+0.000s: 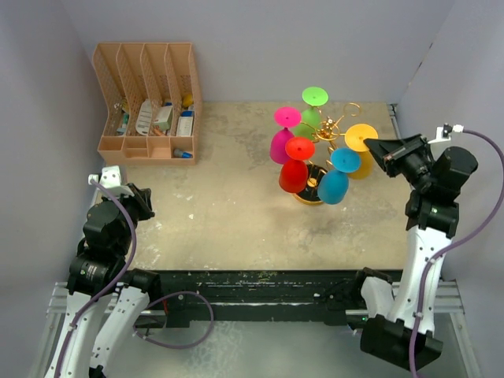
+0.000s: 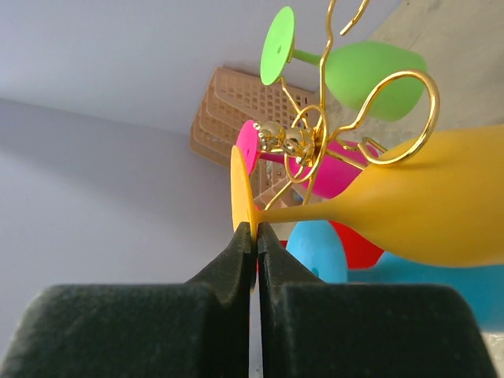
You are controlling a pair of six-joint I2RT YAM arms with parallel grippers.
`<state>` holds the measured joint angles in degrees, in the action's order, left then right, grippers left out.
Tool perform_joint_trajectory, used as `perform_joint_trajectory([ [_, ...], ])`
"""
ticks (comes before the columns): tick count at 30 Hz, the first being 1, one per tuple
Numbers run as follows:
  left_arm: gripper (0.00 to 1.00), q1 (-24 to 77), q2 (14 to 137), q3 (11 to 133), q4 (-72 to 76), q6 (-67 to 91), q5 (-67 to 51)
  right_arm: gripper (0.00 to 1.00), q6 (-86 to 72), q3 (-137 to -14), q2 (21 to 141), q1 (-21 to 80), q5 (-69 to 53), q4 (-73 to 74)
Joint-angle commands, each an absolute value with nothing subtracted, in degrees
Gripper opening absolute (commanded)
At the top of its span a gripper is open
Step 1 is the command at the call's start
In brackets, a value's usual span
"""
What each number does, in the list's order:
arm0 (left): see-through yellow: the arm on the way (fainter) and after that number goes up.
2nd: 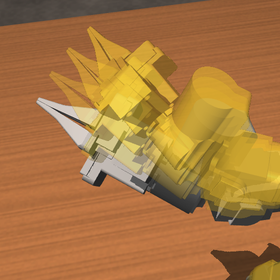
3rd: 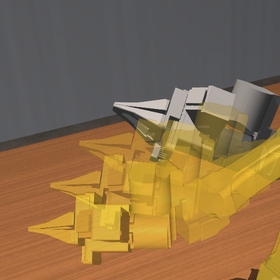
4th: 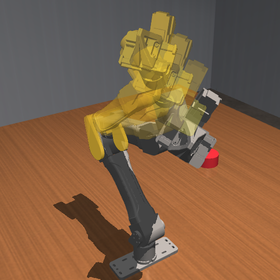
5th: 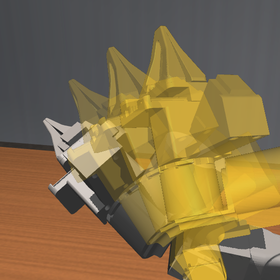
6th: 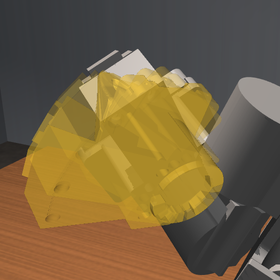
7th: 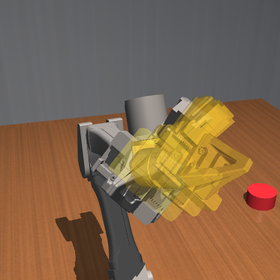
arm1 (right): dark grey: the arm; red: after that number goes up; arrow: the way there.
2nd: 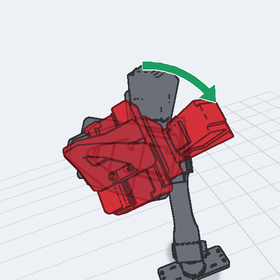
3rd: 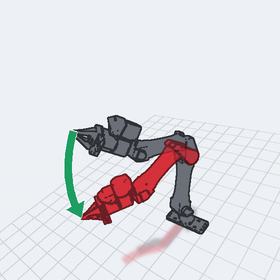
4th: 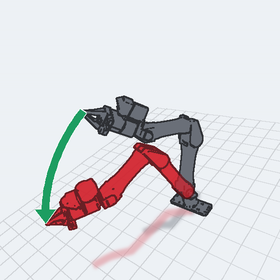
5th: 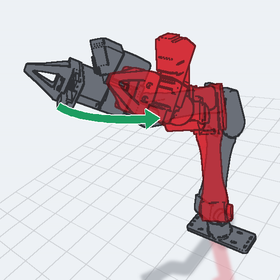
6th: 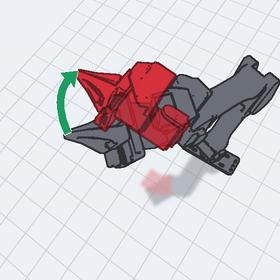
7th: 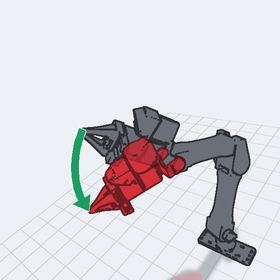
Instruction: Take the wine glass off the wine glass rack
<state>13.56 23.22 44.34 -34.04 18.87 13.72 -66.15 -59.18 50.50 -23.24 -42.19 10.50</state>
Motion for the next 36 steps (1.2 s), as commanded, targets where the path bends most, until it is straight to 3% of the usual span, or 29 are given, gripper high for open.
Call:
perform_joint_trajectory([
  [1, 0.17, 13.8, 22.9, 44.9, -32.9, 19.0, 14.2, 0.00, -63.0, -62.2, 46.8, -23.1, -35.3, 17.4],
  [8, 0.17, 13.9, 22.4, 45.0, -33.1, 19.0, 14.5, 0.00, -60.4, -63.9, 42.0, -23.2, -28.7, 25.8],
  [12, 0.19, 14.1, 22.3, 45.0, -33.1, 19.1, 14.3, 0.00, -51.9, -71.5, 41.4, -23.1, -20.0, 31.7],
  [15, 0.28, 14.1, 22.5, 45.1, -33.1, 19.2, 14.1, 0.00, -46.1, -80.0, 41.8, -23.1, -14.8, 34.3],
  [17, 0.41, 14.1, 22.6, 45.3, -33.1, 19.2, 13.5, 0.00, -42.3, -85.6, 43.3, -22.8, -13.9, 35.1],
  [19, 0.57, 14.2, 23.0, 45.5, -33.0, 19.0, 12.6, 0.00, -39.6, -89.8, 45.3, -22.0, -18.3, 33.0],
  [22, 0.67, 14.2, 23.6, 45.8, -32.9, 18.8, 11.3, 0.00, -39.6, -93.1, 48.2, -20.9, -29.3, 26.9],
  [28, 0.78, 14.2, 24.3, 46.5, -33.3, 18.7, 10.0, 0.00, -46.6, -97.4, 55.6, -17.0, -46.3, 9.7],
  [33, 0.82, 14.1, 25.2, 46.7, -33.2, 18.6, 9.2, 0.00, -48.6, -109.1, 65.0, -8.8, -50.3, 6.4],
  [36, 0.83, 14.2, 25.9, 46.8, -33.3, 18.6, 9.2, 0.00, -46.8, -113.9, 70.7, 1.8, -48.8, 6.9],
])
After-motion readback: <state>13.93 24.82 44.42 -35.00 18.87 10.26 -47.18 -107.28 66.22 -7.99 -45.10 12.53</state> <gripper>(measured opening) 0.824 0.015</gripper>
